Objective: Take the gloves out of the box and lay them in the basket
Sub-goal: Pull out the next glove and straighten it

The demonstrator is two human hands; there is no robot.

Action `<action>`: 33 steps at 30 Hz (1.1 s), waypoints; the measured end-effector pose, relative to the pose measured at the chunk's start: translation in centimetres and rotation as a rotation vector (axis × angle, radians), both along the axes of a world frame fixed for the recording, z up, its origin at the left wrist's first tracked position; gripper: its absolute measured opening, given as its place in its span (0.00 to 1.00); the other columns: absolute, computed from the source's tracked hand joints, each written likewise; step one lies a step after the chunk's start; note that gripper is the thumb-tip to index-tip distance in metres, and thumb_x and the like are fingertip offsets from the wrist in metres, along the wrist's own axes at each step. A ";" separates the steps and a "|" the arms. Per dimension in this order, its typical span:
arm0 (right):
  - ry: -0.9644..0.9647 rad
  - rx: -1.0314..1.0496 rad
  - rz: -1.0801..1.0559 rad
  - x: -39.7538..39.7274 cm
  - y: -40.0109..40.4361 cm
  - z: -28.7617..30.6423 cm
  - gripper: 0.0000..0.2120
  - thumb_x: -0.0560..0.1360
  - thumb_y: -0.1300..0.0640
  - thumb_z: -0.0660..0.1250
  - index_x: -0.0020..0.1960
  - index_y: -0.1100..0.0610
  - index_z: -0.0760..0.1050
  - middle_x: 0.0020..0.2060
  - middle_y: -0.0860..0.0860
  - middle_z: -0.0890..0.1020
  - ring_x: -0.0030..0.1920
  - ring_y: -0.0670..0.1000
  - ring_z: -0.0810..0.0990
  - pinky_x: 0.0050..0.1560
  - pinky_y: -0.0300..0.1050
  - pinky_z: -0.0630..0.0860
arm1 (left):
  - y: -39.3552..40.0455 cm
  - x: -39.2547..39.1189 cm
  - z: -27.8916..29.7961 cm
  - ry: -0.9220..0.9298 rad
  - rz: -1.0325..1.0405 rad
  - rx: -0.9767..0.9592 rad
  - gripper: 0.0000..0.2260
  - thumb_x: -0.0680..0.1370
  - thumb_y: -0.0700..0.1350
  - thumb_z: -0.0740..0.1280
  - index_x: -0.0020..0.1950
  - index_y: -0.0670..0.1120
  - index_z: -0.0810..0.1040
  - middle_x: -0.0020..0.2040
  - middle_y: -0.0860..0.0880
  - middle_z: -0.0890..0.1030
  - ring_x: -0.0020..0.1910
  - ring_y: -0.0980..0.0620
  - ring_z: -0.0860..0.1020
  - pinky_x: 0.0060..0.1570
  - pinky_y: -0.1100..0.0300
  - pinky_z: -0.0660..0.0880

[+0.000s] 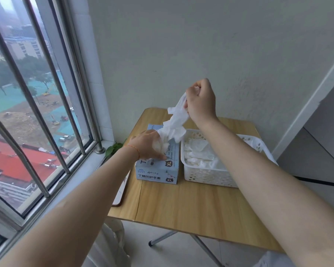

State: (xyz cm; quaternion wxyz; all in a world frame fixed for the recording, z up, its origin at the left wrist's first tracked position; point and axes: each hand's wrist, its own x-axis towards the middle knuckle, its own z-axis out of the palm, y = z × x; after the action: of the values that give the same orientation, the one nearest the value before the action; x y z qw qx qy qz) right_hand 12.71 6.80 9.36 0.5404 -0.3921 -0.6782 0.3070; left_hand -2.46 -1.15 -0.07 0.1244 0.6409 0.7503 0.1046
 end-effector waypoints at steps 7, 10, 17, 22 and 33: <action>-0.179 -0.097 0.083 0.8 0.7 -0.6 0.03 0.75 0.56 0.62 0.42 0.52 0.74 0.38 0.51 0.81 0.40 0.52 0.80 0.40 0.46 0.77 | -0.1 0.2 2.2 -0.239 0.080 0.308 0.42 0.63 0.63 0.79 0.70 0.49 0.68 0.70 0.47 0.68 0.68 0.46 0.67 0.69 0.48 0.67; -0.189 -0.115 0.157 0.3 0.3 -0.3 0.03 0.74 0.56 0.63 0.44 0.54 0.76 0.38 0.51 0.83 0.42 0.53 0.83 0.40 0.46 0.77 | 0.3 1.4 3.3 -0.339 0.069 0.522 0.28 0.67 0.60 0.77 0.60 0.49 0.74 0.57 0.51 0.74 0.52 0.55 0.74 0.53 0.63 0.71; -0.126 -0.200 0.168 0.9 0.1 -0.6 0.08 0.73 0.59 0.59 0.50 0.52 0.74 0.46 0.51 0.81 0.47 0.51 0.80 0.52 0.50 0.78 | 1.4 2.4 5.4 -0.955 0.308 0.590 0.05 0.76 0.42 0.70 0.41 0.43 0.81 0.34 0.47 0.81 0.31 0.53 0.78 0.34 0.57 0.76; -0.391 -0.389 0.407 2.1 -1.0 -2.5 0.27 0.70 0.41 0.74 0.62 0.53 0.70 0.54 0.46 0.78 0.53 0.45 0.78 0.52 0.44 0.75 | 1.1 1.8 6.5 -1.616 0.321 0.521 0.05 0.79 0.40 0.68 0.50 0.38 0.79 0.41 0.43 0.85 0.42 0.45 0.84 0.49 0.56 0.82; -0.364 -0.307 0.303 1.9 0.0 -2.2 0.07 0.75 0.57 0.70 0.53 0.56 0.79 0.42 0.47 0.80 0.44 0.47 0.78 0.42 0.39 0.73 | 0.7 0.5 6.5 -1.119 0.566 0.443 0.08 0.77 0.38 0.62 0.38 0.45 0.71 0.30 0.47 0.73 0.24 0.52 0.70 0.30 0.64 0.68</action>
State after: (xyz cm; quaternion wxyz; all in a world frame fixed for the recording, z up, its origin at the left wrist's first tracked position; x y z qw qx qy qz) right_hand 14.61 6.76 7.19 0.2921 -0.4121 -0.7605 0.4080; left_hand -2.01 -0.49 6.39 0.3283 0.2783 0.6725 0.6021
